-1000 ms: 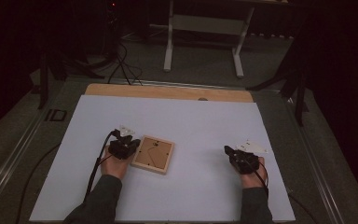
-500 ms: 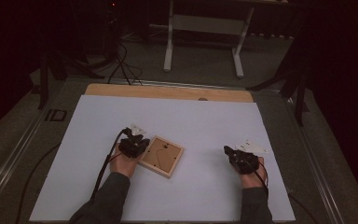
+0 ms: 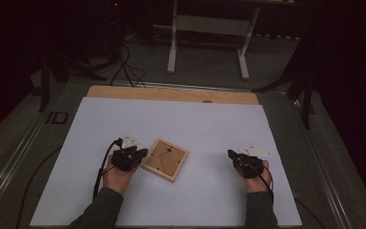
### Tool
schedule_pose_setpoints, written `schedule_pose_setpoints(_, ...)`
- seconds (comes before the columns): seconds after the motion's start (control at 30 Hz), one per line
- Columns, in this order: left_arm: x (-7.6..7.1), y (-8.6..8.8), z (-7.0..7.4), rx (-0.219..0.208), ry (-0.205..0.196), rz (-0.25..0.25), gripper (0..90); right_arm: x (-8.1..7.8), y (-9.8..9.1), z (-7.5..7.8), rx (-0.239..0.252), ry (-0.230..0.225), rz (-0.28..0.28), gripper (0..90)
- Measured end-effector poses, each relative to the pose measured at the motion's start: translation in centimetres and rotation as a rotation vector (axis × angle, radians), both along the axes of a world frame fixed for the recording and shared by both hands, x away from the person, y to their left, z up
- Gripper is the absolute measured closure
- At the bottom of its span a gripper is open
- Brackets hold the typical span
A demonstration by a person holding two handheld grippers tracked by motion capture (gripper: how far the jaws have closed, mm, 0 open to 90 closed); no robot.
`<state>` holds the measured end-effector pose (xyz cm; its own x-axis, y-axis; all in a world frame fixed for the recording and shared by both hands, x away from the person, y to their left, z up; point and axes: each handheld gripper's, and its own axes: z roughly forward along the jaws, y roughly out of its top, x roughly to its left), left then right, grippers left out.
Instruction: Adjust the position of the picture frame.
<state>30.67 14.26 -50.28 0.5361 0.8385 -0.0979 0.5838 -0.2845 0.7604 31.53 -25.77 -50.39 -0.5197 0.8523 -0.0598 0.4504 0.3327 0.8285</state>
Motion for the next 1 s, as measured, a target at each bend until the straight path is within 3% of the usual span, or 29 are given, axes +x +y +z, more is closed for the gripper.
schedule_pose_setpoints(0.27, -1.0, -0.9, -0.6, 0.012, 0.017, -0.040, 89.6, -0.1, -0.1, 0.1, 0.002, -0.006, 0.001, 89.7)
schedule_pose_setpoints(0.43, -1.3, -1.2, -1.0, 0.051, 0.032, -0.048, 89.6, -0.1, -0.3, 0.2, 0.006, -0.009, 0.000, 89.7)
schedule_pose_setpoints(0.57, -1.5, -1.6, -0.9, 0.114, 0.005, -0.055, 89.7, -0.1, -0.3, 0.2, 0.006, -0.010, 0.001, 89.6)
schedule_pose_setpoints(1.0, 0.2, -0.2, -1.1, 0.104, -0.010, -0.001, 89.7, -0.1, 0.1, 0.1, 0.000, -0.009, 0.013, 89.7)
